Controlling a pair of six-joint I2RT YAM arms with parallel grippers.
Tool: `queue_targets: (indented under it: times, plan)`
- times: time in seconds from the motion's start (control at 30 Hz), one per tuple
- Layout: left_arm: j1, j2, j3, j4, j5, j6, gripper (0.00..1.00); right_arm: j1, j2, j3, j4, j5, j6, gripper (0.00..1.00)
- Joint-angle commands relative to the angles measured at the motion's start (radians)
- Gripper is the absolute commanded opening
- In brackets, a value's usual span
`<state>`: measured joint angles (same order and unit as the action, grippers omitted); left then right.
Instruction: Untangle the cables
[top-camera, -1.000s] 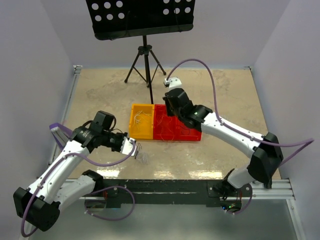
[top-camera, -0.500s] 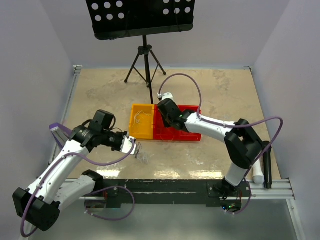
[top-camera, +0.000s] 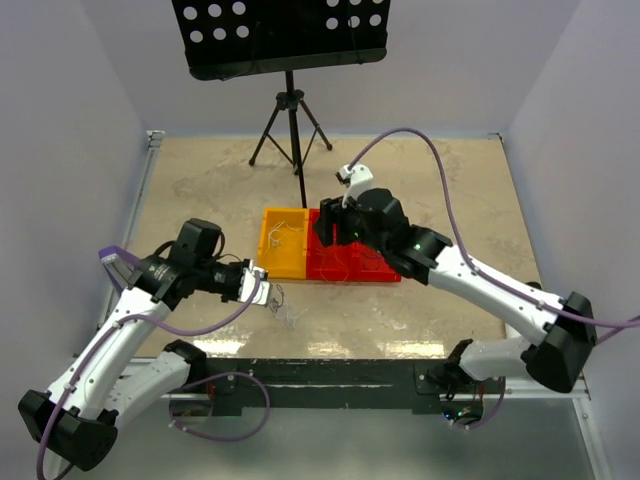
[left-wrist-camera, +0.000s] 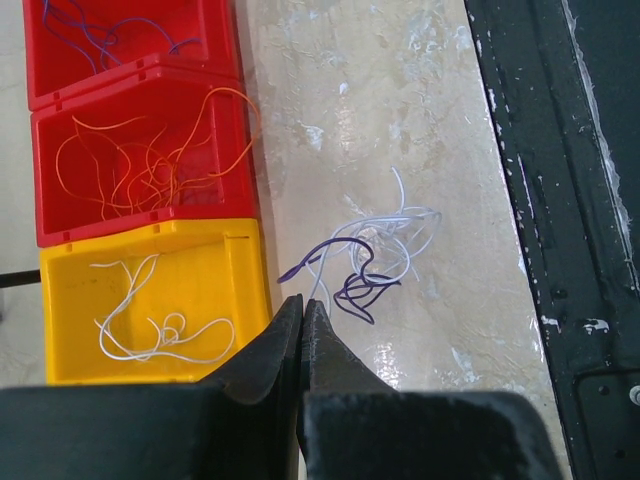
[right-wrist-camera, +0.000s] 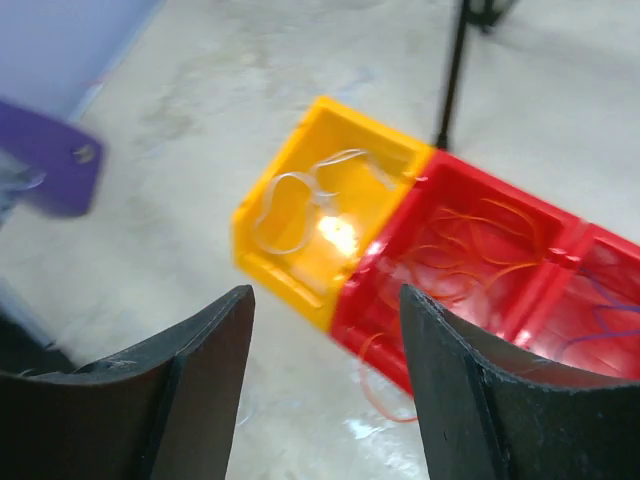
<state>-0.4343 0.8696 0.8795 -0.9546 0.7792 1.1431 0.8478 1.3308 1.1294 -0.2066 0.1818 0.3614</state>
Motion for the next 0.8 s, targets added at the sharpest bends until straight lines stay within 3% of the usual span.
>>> queue_targets:
  times: [0.0,0.27,0.53,0.63,0.77]
  plan:
    - [-0.003,-0.006,0.039,0.031,0.020,-0.069,0.00,0.086,-0.094,-0.115,0.053,-0.179,-0.032,0.63]
    - [-0.003,-0.020,-0.008,0.063,-0.008,-0.097,0.00,0.252,-0.125,-0.272,0.182,-0.234,0.057,0.62]
    - [-0.003,-0.020,-0.020,0.073,-0.030,-0.118,0.00,0.309,-0.102,-0.261,0.324,-0.270,0.125,0.52]
    - [-0.003,-0.026,-0.034,0.079,-0.038,-0.125,0.00,0.344,-0.075,-0.289,0.416,-0.330,0.172,0.52]
    - [-0.003,-0.032,-0.042,0.074,-0.023,-0.120,0.00,0.365,0.005,-0.292,0.391,-0.228,0.197,0.61]
